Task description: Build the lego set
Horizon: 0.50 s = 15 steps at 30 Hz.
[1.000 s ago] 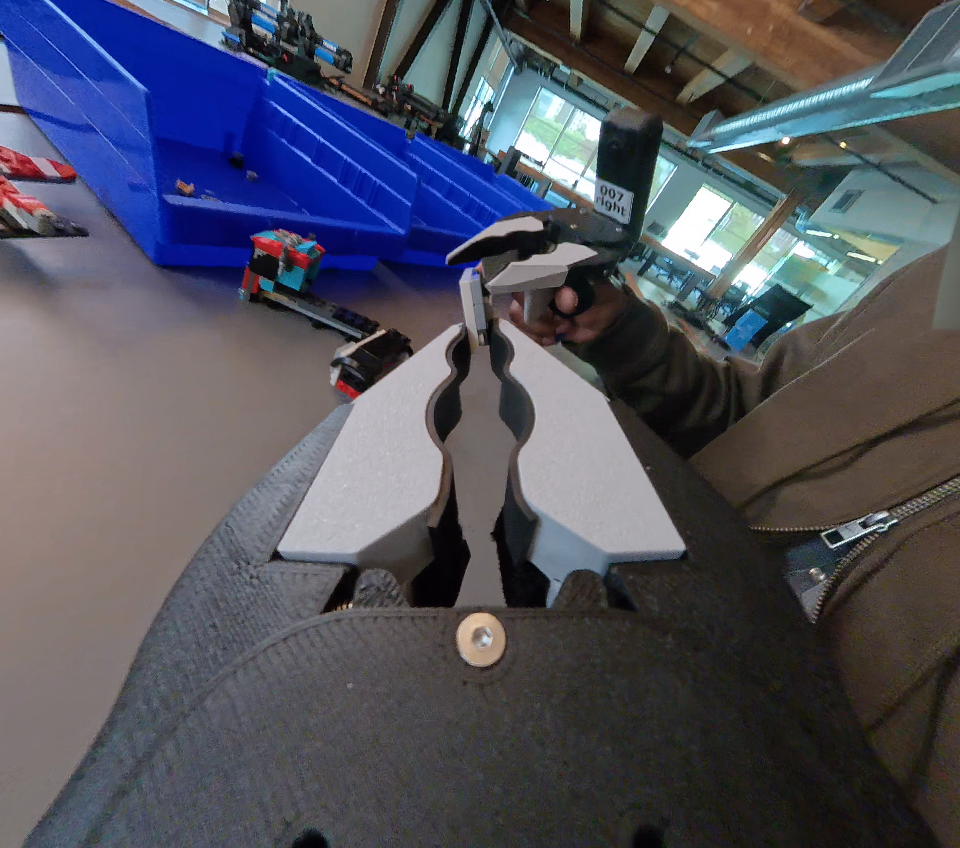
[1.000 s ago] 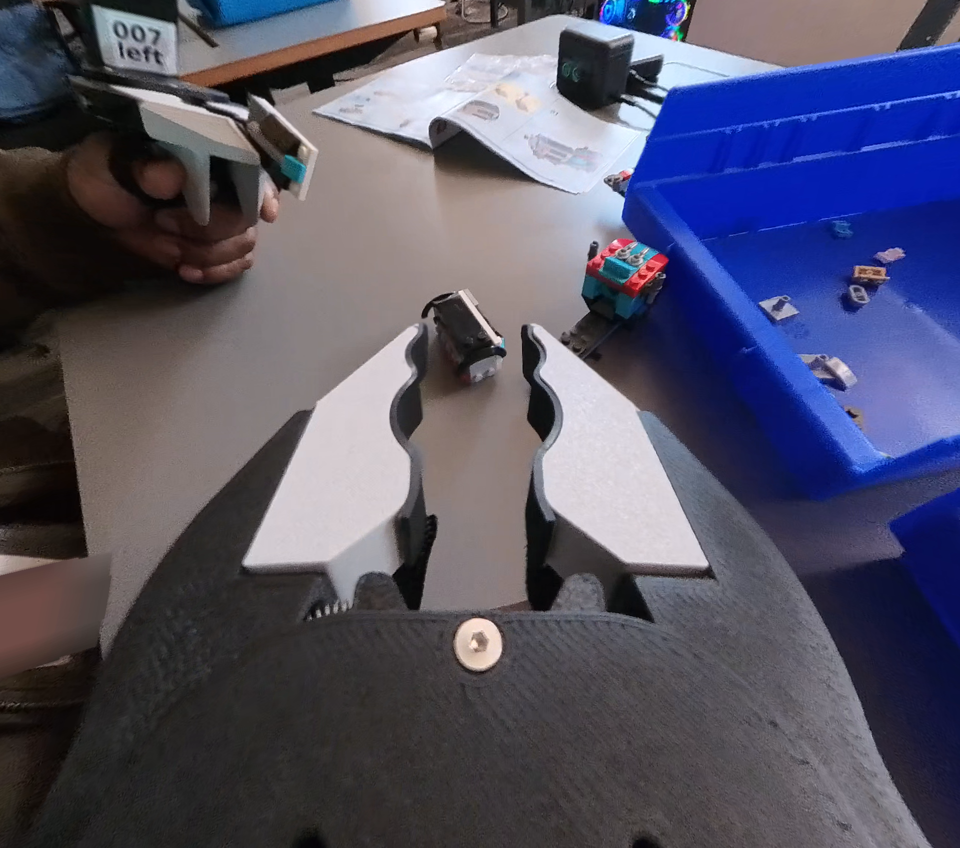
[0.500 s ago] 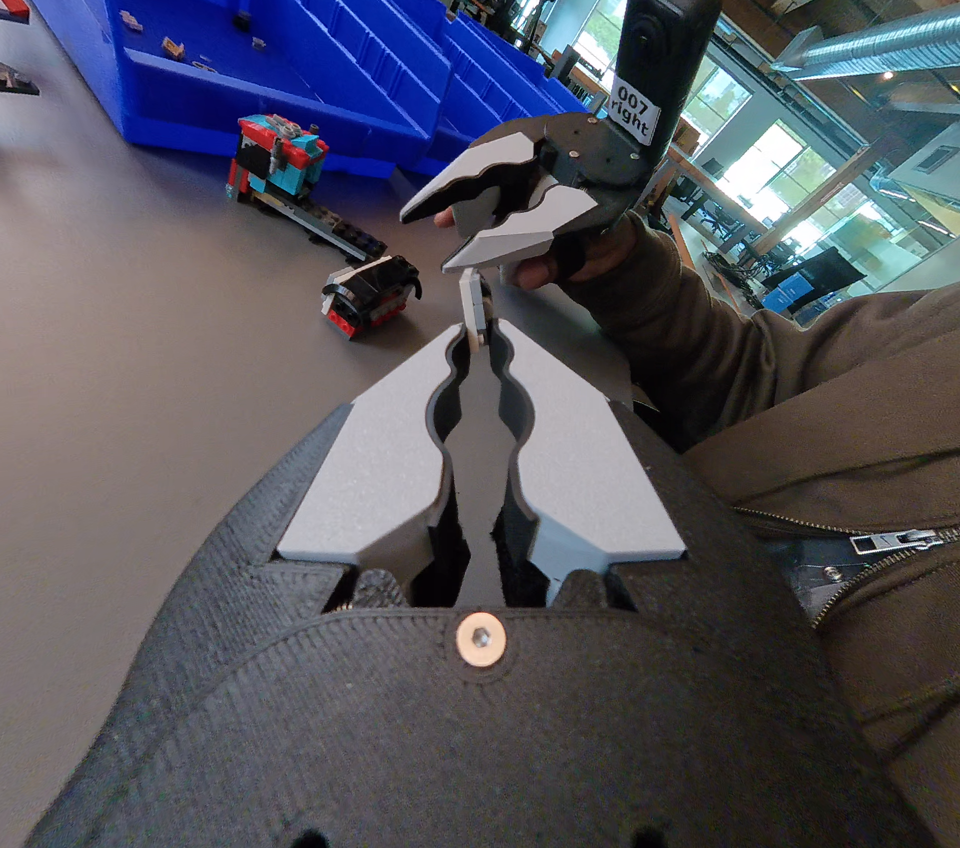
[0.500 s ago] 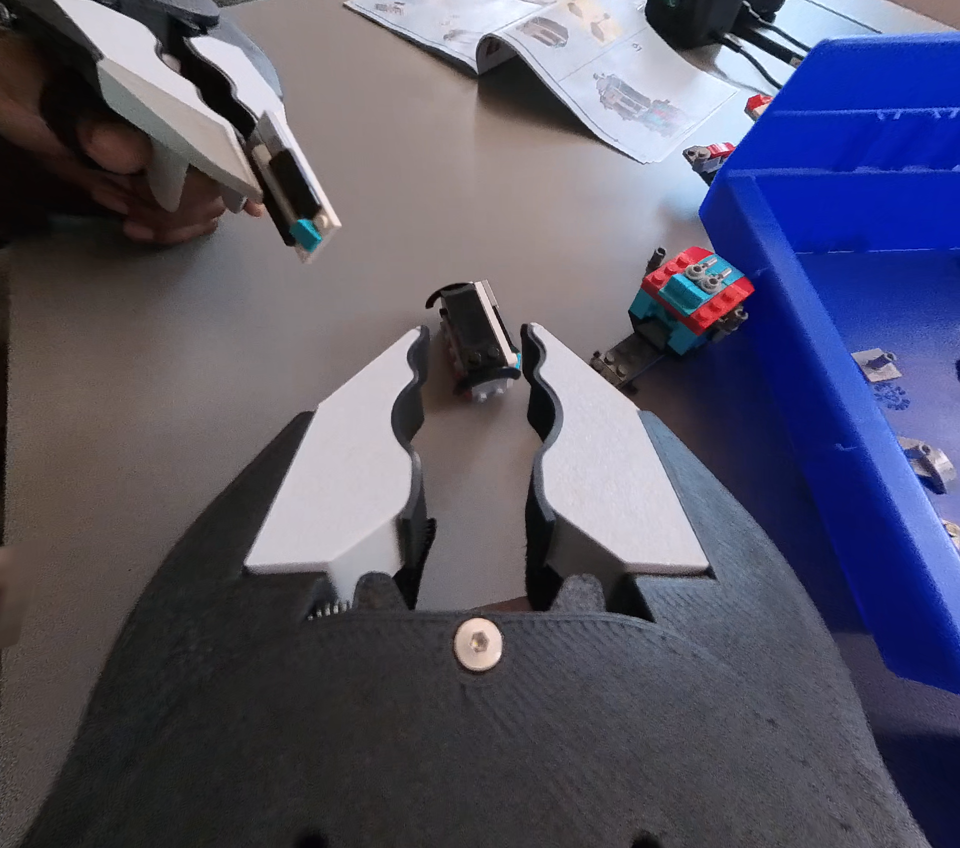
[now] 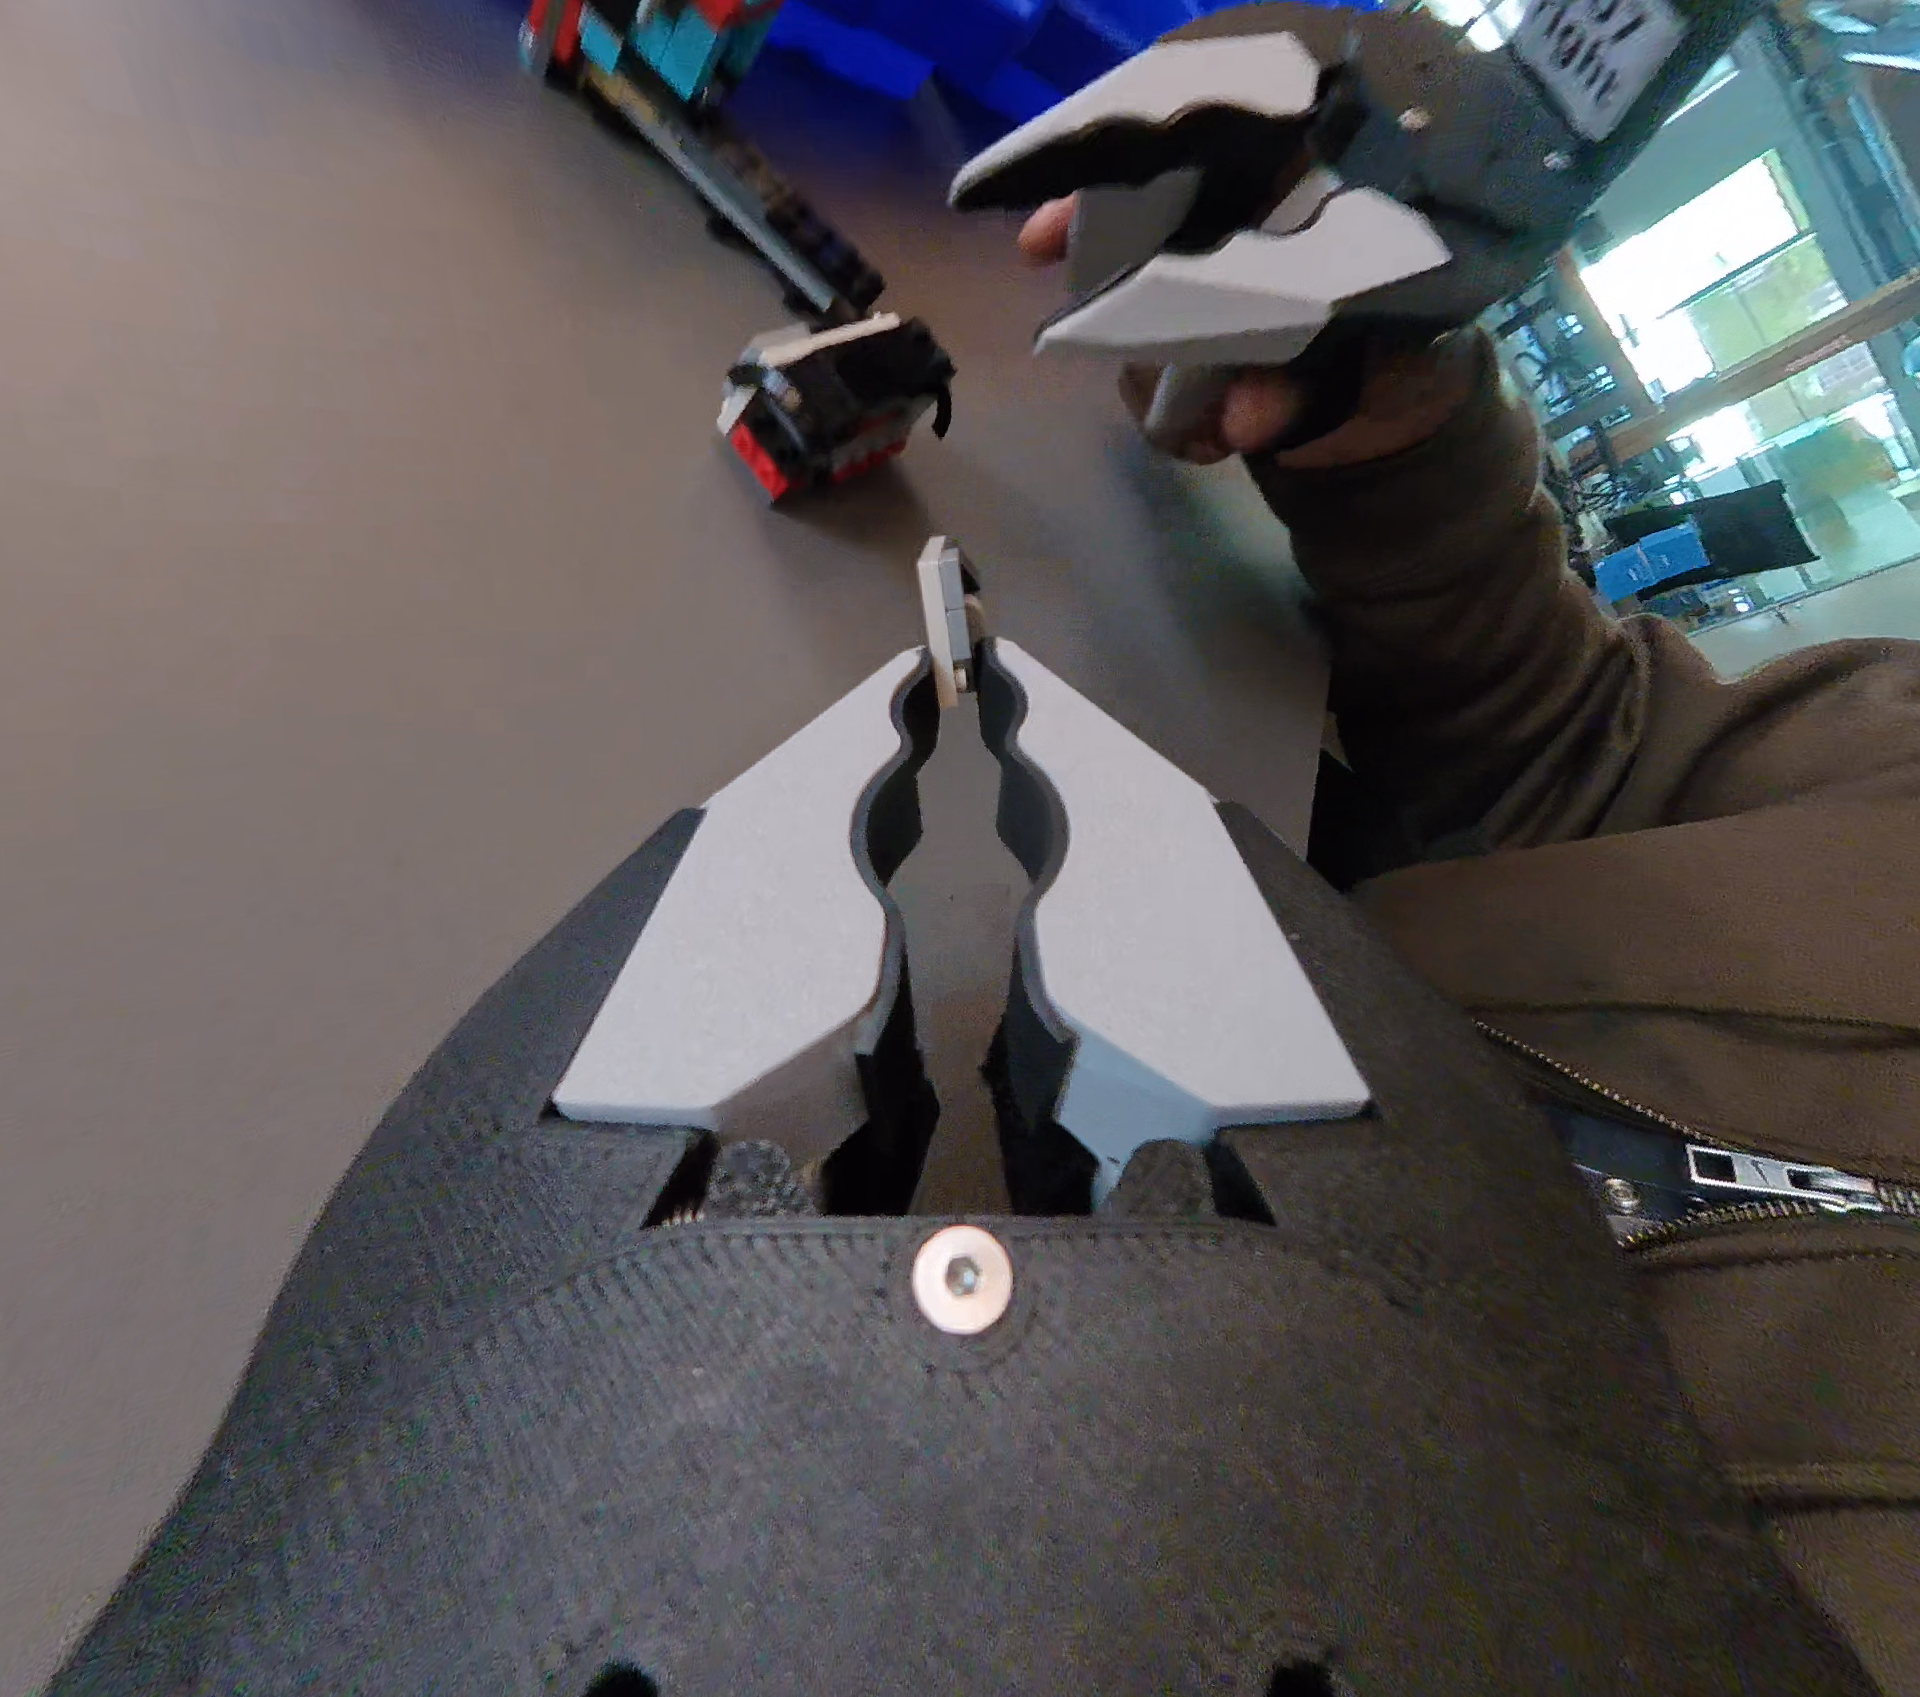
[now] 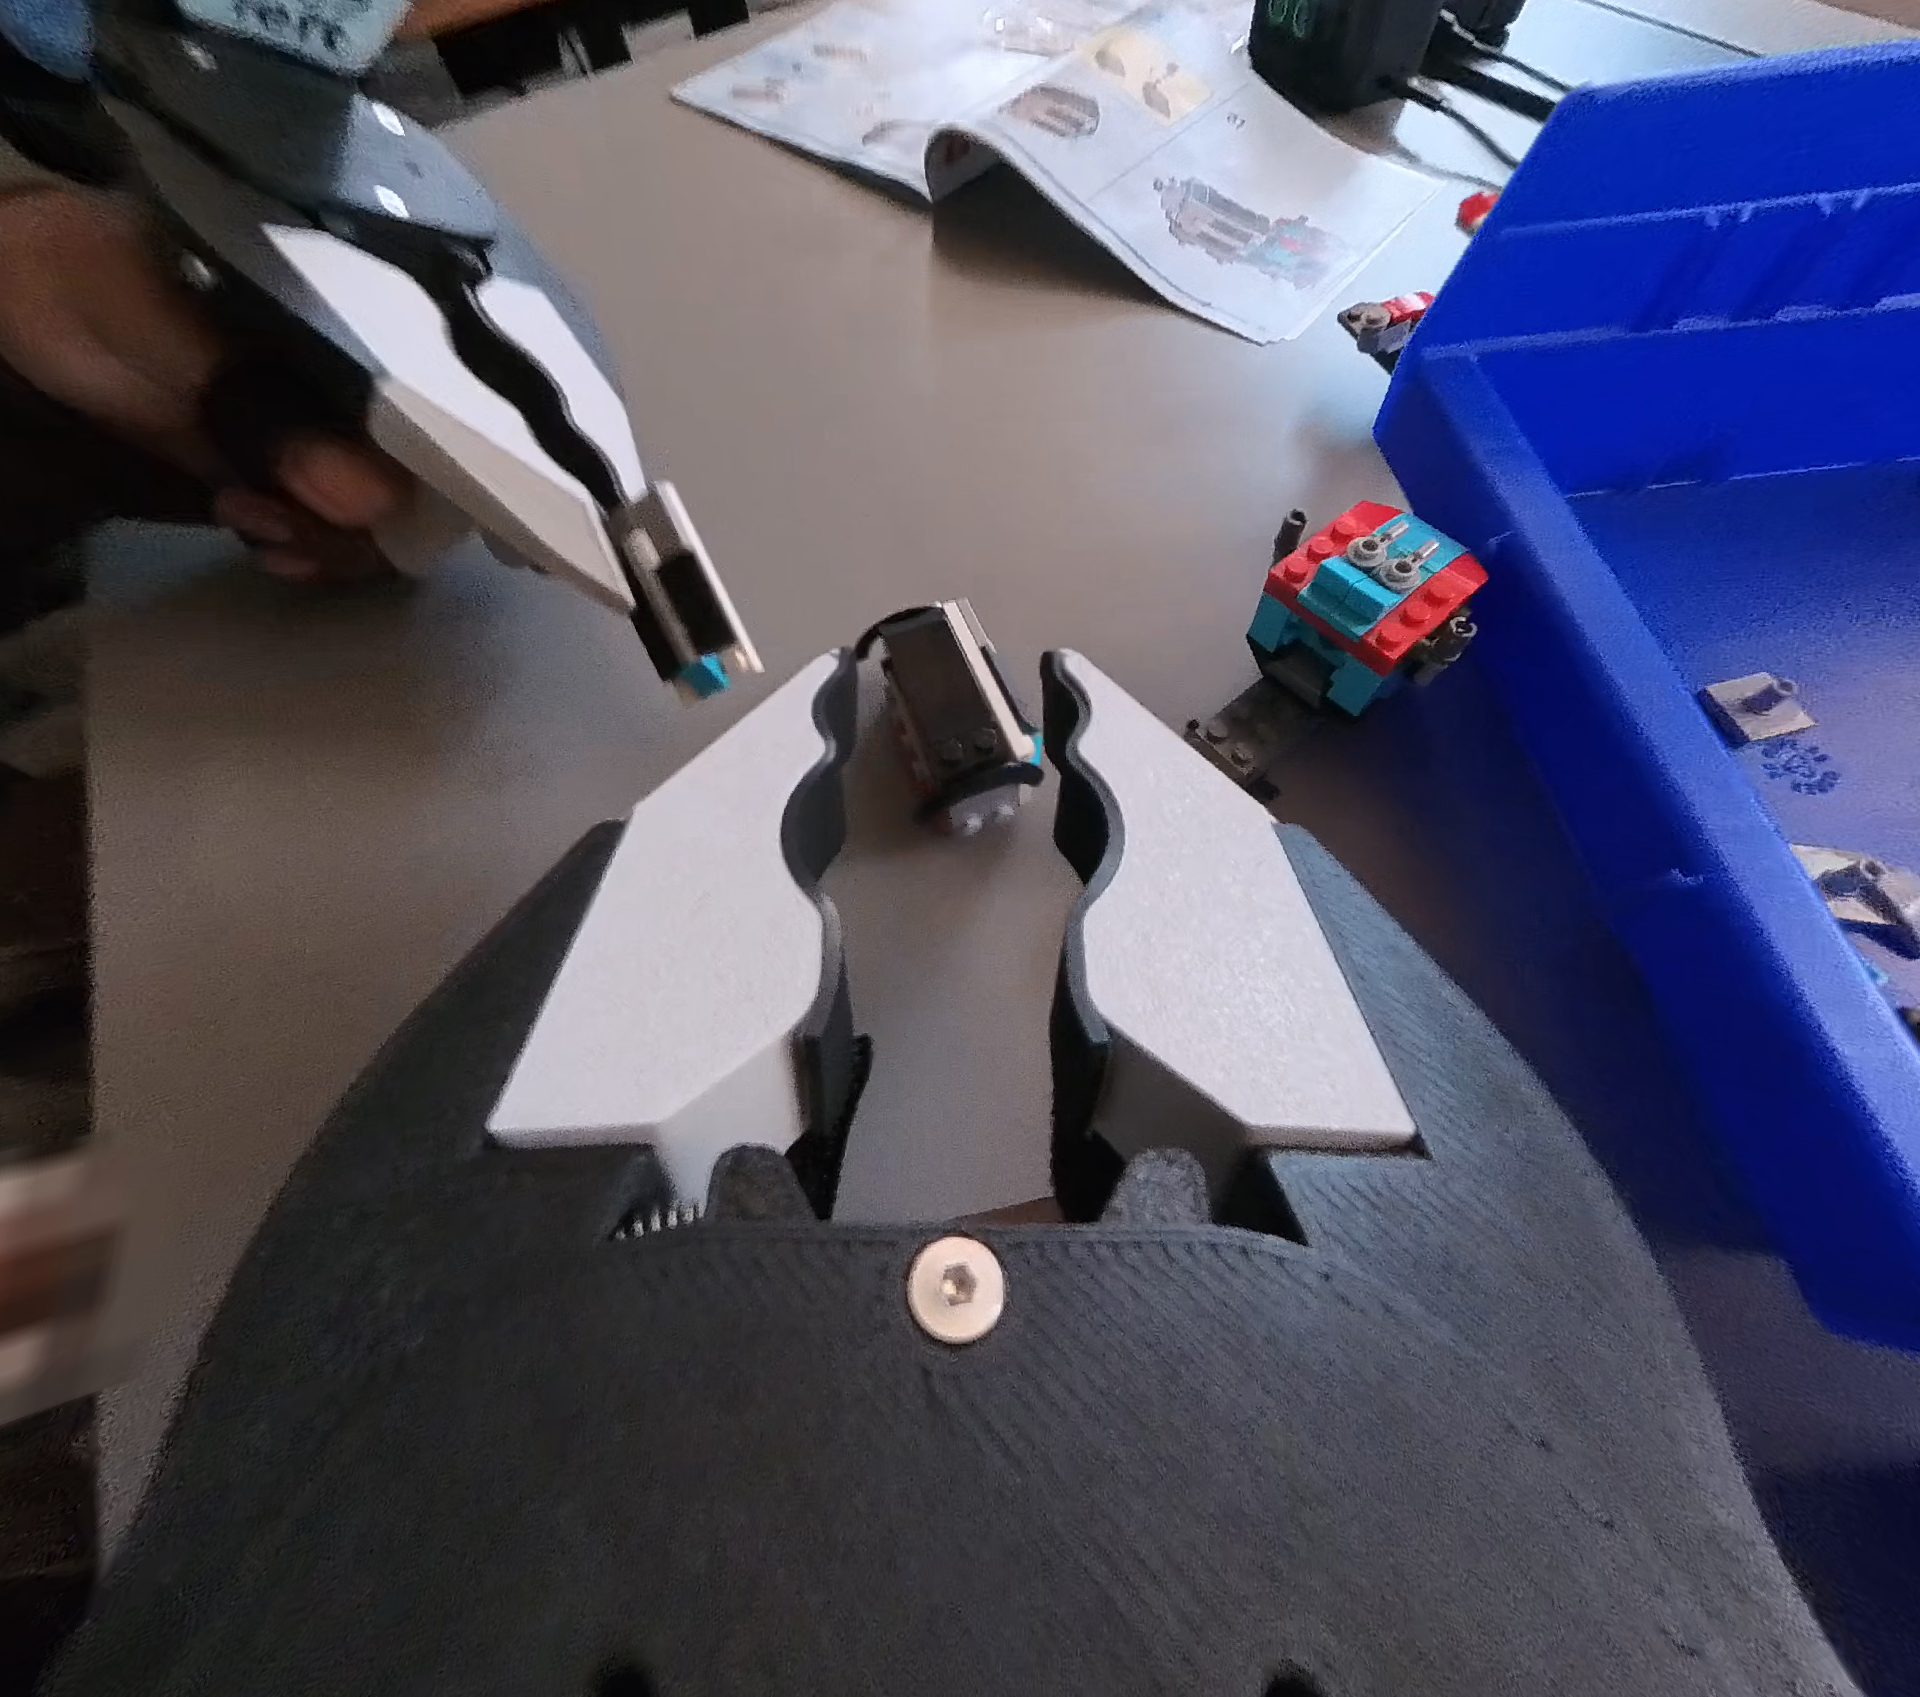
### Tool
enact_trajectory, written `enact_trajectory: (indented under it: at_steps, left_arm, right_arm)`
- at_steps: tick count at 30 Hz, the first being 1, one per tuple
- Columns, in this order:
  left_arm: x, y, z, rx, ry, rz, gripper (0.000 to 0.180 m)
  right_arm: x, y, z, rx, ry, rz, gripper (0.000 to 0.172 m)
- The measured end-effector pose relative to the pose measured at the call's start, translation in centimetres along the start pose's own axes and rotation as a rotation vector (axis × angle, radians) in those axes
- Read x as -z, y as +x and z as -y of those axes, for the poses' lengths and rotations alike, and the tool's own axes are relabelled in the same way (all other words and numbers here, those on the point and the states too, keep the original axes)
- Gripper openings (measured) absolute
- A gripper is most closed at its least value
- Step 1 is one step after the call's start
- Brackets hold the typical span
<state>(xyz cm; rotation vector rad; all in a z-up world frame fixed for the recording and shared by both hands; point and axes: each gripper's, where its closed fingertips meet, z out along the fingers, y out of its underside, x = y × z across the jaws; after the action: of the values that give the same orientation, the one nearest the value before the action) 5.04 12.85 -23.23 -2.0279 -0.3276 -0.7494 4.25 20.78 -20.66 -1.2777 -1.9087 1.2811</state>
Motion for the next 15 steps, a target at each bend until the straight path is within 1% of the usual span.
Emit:
enact_trajectory:
  at_steps: [5,10,13,15]
  left_arm:
    - [-0.4,-0.8,-1.8,0.041,-0.118,0.049,0.008]
    - [-0.3,-1.9,-1.8,0.085,-0.146,0.094,0.017]
    - [0.2,-2.3,-1.2,0.107,-0.113,0.118,0.039]
    - [0.9,-2.7,-0.1,0.128,-0.043,0.137,0.063]
  right_arm:
    - [0.7,-0.8,1.2,-0.116,0.071,0.017,0.036]
    - [0.7,-1.4,1.4,-0.244,0.118,0.015,0.037]
    - [1.3,-1.5,1.9,-0.311,0.171,0.017,0.037]
    - [2.0,-1.7,2.8,-0.369,0.240,0.040,0.038]
